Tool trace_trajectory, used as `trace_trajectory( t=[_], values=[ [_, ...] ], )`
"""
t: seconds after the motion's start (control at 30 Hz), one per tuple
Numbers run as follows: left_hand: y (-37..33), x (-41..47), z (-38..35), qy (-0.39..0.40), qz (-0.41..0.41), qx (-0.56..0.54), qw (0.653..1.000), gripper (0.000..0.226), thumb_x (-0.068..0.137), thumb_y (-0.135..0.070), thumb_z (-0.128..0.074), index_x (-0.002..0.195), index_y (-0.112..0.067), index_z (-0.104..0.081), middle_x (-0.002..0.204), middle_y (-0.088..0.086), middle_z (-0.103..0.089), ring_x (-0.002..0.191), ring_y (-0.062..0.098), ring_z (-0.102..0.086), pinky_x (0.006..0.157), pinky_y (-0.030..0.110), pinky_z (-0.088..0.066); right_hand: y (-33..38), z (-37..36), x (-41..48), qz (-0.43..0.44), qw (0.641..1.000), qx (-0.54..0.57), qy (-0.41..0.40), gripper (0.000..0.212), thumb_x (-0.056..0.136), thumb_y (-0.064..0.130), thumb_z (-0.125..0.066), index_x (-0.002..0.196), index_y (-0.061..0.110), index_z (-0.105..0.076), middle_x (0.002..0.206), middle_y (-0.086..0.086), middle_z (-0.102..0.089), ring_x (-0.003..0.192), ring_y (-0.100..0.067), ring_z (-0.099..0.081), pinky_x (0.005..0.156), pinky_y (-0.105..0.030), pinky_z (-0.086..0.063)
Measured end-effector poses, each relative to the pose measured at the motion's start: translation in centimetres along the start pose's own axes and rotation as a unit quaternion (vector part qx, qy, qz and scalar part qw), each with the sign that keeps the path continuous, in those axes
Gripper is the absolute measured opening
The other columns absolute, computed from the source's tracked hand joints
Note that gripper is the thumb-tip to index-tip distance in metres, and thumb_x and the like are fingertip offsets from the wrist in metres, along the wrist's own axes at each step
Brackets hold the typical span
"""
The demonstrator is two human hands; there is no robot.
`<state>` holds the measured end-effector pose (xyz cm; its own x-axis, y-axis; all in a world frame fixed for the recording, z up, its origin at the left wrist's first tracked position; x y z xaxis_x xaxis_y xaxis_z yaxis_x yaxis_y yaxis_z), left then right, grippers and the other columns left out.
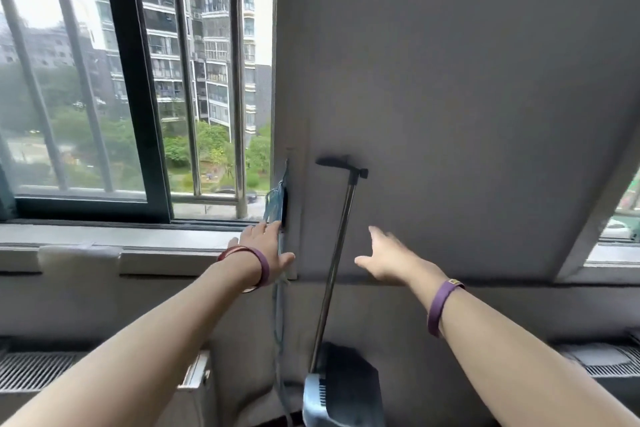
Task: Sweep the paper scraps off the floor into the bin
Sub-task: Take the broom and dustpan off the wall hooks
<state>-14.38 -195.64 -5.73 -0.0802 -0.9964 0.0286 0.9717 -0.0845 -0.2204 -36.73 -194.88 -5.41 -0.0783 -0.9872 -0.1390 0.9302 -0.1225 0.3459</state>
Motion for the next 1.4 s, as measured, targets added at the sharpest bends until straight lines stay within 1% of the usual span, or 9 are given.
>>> trace_trajectory(
  t=[0.2, 0.33, 0.53, 0.73, 0.93, 1.03, 1.1, 1.2, 1.4],
  values=[
    [3.3, 10.0, -2.8, 0.035, 0.011, -0.076, 0.996, 0.071, 0.092, -0.042, -0.053, 0.147, -0.009, -0.022, 0.15, 0.011, -0.036, 0.136, 0.027, -0.037, 0.111, 0.033, -0.031, 2.4, -2.2, 9.0, -0.067, 0.995, 0.051, -0.044, 0.079, 0.092, 0.036, -0.057, 0.15, 0.012, -0.008, 0.145, -0.019, -0.037, 0.132, -0.037, -0.04, 0.108, -0.038, -0.034],
    [3.3, 14.1, -4.3, 0.053, 0.018, -0.15, 0.987, 0.067, 0.088, -0.042, -0.059, 0.137, -0.005, -0.032, 0.138, 0.017, -0.046, 0.125, 0.031, -0.048, 0.103, 0.036, -0.04, 2.3, -2.5, 12.5, -0.076, 0.989, 0.104, -0.072, 0.058, 0.092, 0.033, -0.057, 0.137, 0.008, -0.03, 0.133, -0.018, -0.052, 0.12, -0.036, -0.052, 0.094, -0.036, -0.043],
    [3.0, 16.8, -4.1, -0.012, 0.048, -0.141, 0.989, 0.051, 0.091, -0.036, -0.053, 0.131, -0.006, -0.04, 0.128, 0.019, -0.047, 0.115, 0.037, -0.054, 0.097, 0.042, -0.047, 2.0, -2.6, 15.3, -0.072, 0.984, 0.141, -0.08, 0.036, 0.097, 0.036, -0.047, 0.119, 0.006, -0.045, 0.119, -0.019, -0.06, 0.109, -0.037, -0.057, 0.077, -0.032, -0.041],
    [2.8, 16.4, -3.4, -0.049, 0.036, -0.192, 0.979, 0.039, 0.093, -0.031, -0.052, 0.122, -0.005, -0.047, 0.124, 0.016, -0.047, 0.105, 0.038, -0.06, 0.093, 0.041, -0.048, 1.8, -3.0, 16.2, -0.066, 0.979, 0.179, -0.067, 0.031, 0.098, 0.037, -0.045, 0.11, 0.009, -0.051, 0.11, -0.015, -0.067, 0.102, -0.032, -0.063, 0.088, -0.037, -0.049],
    [2.1, 15.8, -0.3, -0.085, -0.08, -0.372, 0.921, 0.028, 0.084, -0.041, -0.057, 0.094, -0.016, -0.053, 0.092, 0.011, -0.051, 0.077, 0.034, -0.065, 0.072, 0.049, -0.057, 2.3, 0.0, 15.3, -0.054, 0.97, 0.203, -0.12, 0.031, 0.098, 0.041, -0.043, 0.108, 0.013, -0.052, 0.106, -0.012, -0.068, 0.097, -0.032, -0.064, 0.086, -0.037, -0.05],
    [0.3, 14.8, 1.4, -0.07, -0.125, -0.445, 0.884, 0.019, 0.089, -0.023, -0.062, 0.075, -0.022, -0.048, 0.072, 0.008, -0.053, 0.063, 0.029, -0.065, 0.061, 0.043, -0.06, 2.9, 1.3, 14.2, -0.046, 0.968, 0.208, -0.13, 0.031, 0.099, 0.041, -0.041, 0.107, 0.013, -0.051, 0.11, -0.014, -0.066, 0.1, -0.033, -0.063, 0.088, -0.037, -0.049],
    [-0.7, 14.0, 1.7, -0.048, -0.14, -0.481, 0.864, 0.018, 0.09, -0.013, -0.06, 0.077, -0.019, -0.05, 0.068, 0.004, -0.055, 0.06, 0.022, -0.059, 0.057, 0.029, -0.059, 2.9, 1.8, 13.3, -0.046, 0.971, 0.198, -0.13, 0.032, 0.099, 0.04, -0.041, 0.109, 0.011, -0.052, 0.112, -0.015, -0.064, 0.102, -0.032, -0.061, 0.085, -0.033, -0.046],
    [-2.0, 13.4, 0.9, 0.008, -0.169, -0.506, 0.846, 0.008, 0.091, -0.01, -0.059, 0.086, -0.004, -0.056, 0.075, 0.009, -0.062, 0.066, 0.02, -0.061, 0.063, 0.035, -0.058, 2.6, 2.2, 11.8, -0.042, 0.971, 0.195, -0.131, 0.027, 0.099, 0.034, -0.044, 0.11, 0.01, -0.052, 0.111, -0.014, -0.062, 0.096, -0.029, -0.059, 0.077, -0.03, -0.043],
    [-4.8, 11.1, -0.8, 0.09, -0.23, -0.514, 0.822, 0.01, 0.093, -0.004, -0.052, 0.085, 0.001, -0.049, 0.069, 0.014, -0.057, 0.057, 0.02, -0.056, 0.055, 0.026, -0.052, 0.9, 2.8, 8.5, -0.057, 0.962, 0.207, -0.169, 0.026, 0.097, 0.026, -0.049, 0.116, 0.011, -0.056, 0.113, -0.017, -0.065, 0.1, -0.036, -0.063, 0.088, -0.048, -0.052]
  ],
)
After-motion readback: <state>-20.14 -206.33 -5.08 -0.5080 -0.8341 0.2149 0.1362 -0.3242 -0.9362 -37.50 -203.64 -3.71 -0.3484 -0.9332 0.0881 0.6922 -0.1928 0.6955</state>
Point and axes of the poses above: each hand's wrist, its own x-axis towards the middle knuckle, its own z-axis out of the back of the hand, y = z × x, the point moved 4 cm from there along x, towards the middle knuckle
